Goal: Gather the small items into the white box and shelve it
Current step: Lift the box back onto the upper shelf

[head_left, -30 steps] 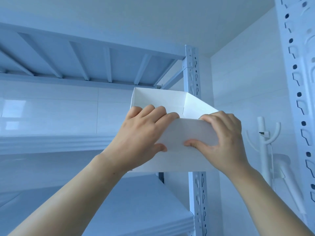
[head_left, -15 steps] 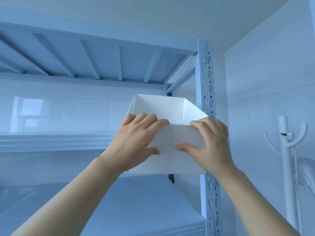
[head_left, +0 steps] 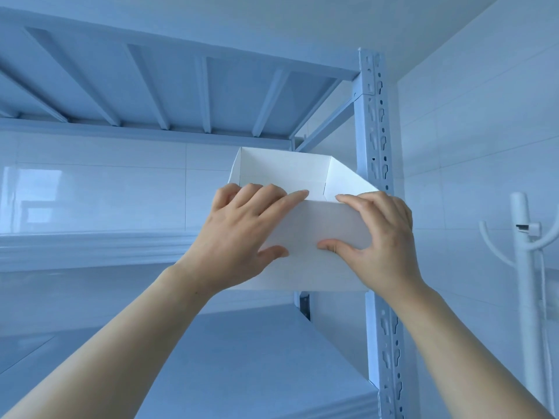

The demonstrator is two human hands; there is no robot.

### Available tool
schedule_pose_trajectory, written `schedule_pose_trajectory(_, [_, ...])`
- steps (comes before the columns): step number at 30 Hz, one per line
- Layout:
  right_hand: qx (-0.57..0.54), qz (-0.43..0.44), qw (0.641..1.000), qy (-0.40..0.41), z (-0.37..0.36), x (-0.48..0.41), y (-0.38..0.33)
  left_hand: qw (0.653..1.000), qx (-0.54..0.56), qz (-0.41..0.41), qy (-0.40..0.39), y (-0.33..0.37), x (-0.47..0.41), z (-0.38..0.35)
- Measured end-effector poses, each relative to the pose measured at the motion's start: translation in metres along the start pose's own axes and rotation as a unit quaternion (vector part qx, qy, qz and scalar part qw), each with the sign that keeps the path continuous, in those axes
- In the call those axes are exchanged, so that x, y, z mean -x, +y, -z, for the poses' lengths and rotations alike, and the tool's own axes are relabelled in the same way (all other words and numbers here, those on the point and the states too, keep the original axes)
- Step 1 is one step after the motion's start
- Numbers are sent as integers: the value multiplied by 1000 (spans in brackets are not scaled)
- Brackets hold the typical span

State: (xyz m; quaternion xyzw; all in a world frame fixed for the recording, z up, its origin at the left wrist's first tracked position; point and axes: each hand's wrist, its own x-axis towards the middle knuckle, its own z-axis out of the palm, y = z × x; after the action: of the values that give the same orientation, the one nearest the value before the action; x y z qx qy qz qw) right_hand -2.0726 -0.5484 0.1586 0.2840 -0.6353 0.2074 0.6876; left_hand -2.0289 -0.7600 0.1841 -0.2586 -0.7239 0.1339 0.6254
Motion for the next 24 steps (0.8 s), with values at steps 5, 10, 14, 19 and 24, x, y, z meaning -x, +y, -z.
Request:
schedule_pose_trajectory(5, [1,19,1000,-14,-13,-9,16,998,-55,-14,35,-8,-10,-25])
schedule_pose_trajectory(10, [68,70,994,-46,-39,-20,34,994,-76,16,81,-20,-29,-48])
schedule_pose_trajectory(14, [75,72,994,-28,-60,-32,53,991,-87,30,99,-25,-48,-65])
schedule_pose_trajectory(19, [69,80,994,-28,-82,-44,77,990,-103,43,83,-31,-66,-88])
schedule_pose_trajectory(24, [62,76,994,-52,-105,-51,96,994,-82,47,50,-39,-80,-111])
